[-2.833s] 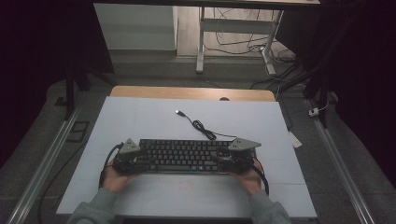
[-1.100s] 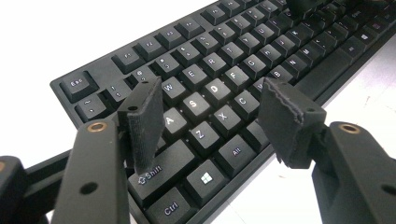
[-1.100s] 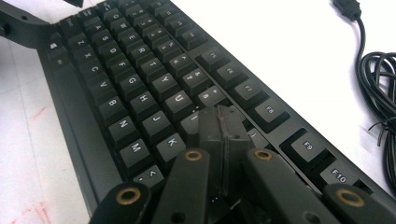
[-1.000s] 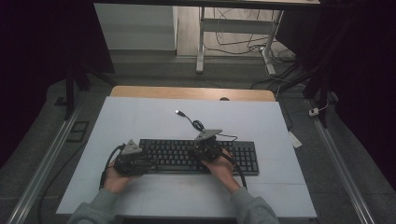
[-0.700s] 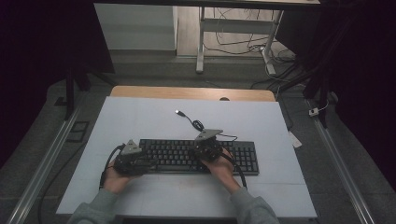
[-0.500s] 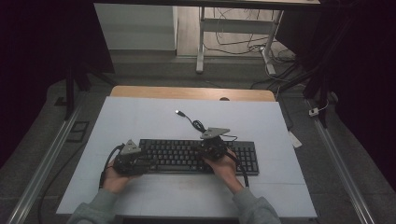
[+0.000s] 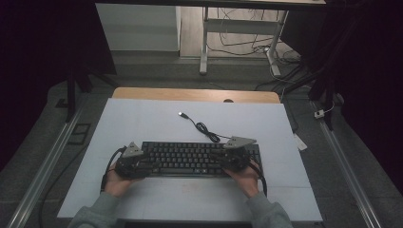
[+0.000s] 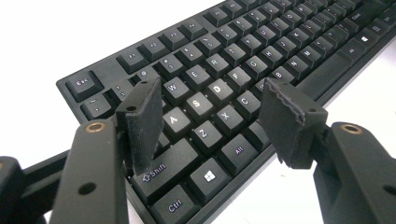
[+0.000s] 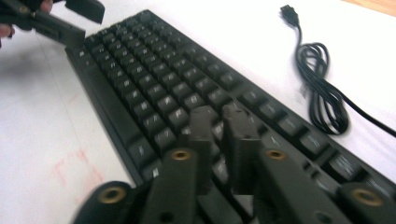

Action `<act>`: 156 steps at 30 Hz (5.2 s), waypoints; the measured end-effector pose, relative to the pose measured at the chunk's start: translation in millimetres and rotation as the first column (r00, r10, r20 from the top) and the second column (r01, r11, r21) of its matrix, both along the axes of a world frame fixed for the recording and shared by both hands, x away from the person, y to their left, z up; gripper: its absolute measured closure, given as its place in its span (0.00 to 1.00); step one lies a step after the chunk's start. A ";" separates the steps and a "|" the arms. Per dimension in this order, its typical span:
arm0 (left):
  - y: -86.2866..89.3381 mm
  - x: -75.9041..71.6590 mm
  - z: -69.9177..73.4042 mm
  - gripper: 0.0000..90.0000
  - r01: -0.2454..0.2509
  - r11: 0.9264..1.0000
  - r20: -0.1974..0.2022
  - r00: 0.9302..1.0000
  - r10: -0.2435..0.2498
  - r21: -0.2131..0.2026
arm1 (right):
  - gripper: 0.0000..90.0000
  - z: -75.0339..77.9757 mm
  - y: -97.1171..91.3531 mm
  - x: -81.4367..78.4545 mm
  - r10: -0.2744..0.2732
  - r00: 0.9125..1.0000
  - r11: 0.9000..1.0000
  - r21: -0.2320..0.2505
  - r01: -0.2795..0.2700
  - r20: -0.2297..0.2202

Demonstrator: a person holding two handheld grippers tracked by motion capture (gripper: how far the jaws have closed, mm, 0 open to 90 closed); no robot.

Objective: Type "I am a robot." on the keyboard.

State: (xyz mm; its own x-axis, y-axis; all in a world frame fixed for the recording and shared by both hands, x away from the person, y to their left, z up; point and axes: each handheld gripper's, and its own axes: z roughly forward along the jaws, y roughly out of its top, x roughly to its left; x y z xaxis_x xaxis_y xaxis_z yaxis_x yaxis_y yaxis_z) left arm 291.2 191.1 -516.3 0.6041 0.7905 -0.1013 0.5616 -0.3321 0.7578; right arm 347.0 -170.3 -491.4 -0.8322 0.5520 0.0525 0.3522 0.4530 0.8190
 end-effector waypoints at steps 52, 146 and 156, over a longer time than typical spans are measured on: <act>-25.2 5.1 3.7 0.45 0.035 0.996 -0.015 0.999 -0.037 -0.080 | 0.61 -11.4 -14.6 -12.2 -0.020 0.999 0.999 -0.045 0.021 0.025; -9.8 13.5 11.9 0.48 -0.011 0.998 0.023 1.000 0.013 -0.063 | 0.59 -12.0 -16.1 -10.9 -0.025 0.999 0.998 -0.058 0.026 0.030; -11.5 13.7 10.3 0.45 -0.005 0.999 0.020 1.000 0.006 -0.044 | 0.59 -5.8 -10.4 -9.7 -0.015 0.999 1.000 -0.020 0.016 0.039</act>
State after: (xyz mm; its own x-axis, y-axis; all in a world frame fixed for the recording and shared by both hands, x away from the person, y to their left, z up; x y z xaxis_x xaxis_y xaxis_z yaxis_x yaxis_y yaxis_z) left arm 304.9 179.6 -506.0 0.6019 0.7889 -0.1240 0.5479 -0.2950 0.7828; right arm 337.3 -180.7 -497.3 -0.8249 0.5652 0.0084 0.3269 0.4649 0.8228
